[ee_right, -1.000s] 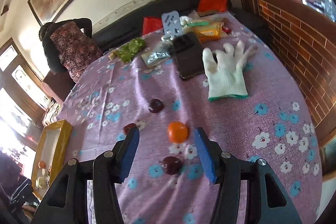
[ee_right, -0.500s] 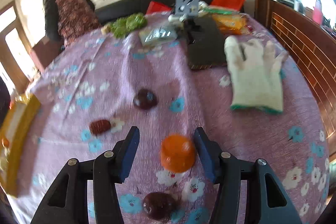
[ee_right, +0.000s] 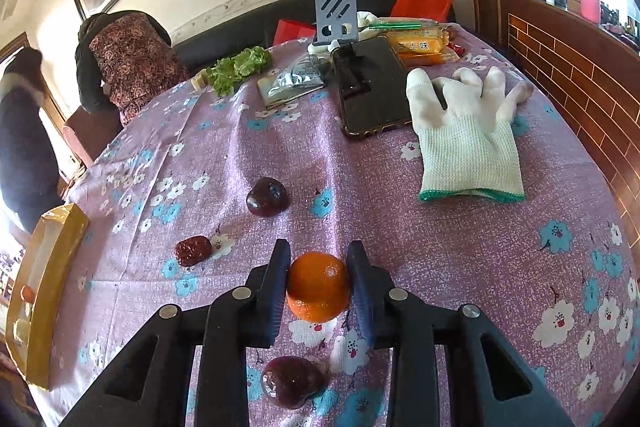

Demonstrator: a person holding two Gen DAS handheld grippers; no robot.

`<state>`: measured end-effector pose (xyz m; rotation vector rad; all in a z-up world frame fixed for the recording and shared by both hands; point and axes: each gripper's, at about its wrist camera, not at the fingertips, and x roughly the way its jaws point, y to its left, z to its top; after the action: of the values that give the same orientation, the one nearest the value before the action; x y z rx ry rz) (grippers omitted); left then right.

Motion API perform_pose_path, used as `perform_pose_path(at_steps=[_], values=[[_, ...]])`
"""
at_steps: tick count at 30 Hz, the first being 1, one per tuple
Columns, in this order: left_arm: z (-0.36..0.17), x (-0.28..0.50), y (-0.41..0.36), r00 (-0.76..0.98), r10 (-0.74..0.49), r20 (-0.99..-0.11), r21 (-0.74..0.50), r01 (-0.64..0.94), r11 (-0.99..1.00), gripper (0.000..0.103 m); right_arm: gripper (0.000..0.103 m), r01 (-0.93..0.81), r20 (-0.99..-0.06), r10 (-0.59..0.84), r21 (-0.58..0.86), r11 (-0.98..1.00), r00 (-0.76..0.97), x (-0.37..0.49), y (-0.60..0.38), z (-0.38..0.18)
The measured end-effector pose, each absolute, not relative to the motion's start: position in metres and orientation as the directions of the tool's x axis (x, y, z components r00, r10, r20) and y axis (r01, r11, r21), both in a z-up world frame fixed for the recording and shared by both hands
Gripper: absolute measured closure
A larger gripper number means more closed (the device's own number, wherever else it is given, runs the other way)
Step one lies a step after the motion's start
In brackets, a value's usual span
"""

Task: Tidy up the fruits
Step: 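Move the right gripper to the table and grasp another orange, then grasp a red date with the left gripper while the right gripper holds the orange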

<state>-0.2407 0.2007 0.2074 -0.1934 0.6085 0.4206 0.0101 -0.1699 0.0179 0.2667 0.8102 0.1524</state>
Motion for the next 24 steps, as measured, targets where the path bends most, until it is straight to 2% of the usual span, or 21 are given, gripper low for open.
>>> perform_pose_path(at_steps=[8,15,21,24], values=[[0.215,-0.259,0.190,0.748,0.344,-0.567,-0.047,-0.446,0.894,0.011,0.071,-0.018,-0.690,0.244,0.318,0.948,0.681,0.007,-0.178,0.017],[0.205,-0.252,0.193,0.729,0.327,-0.601,-0.070,-0.455,0.888,0.011,0.071,-0.008,-0.690,0.259,0.345,0.939,0.676,0.007,-0.186,0.014],[0.182,-0.201,0.184,0.724,0.235,-0.648,-0.086,-0.377,0.922,0.011,0.071,0.004,-0.700,0.256,0.347,0.938,0.667,0.009,-0.187,0.015],[0.158,-0.153,0.170,0.705,0.124,-0.698,-0.115,-0.281,0.953,0.011,0.071,0.004,-0.682,0.328,0.436,0.900,0.654,0.009,-0.196,0.017]])
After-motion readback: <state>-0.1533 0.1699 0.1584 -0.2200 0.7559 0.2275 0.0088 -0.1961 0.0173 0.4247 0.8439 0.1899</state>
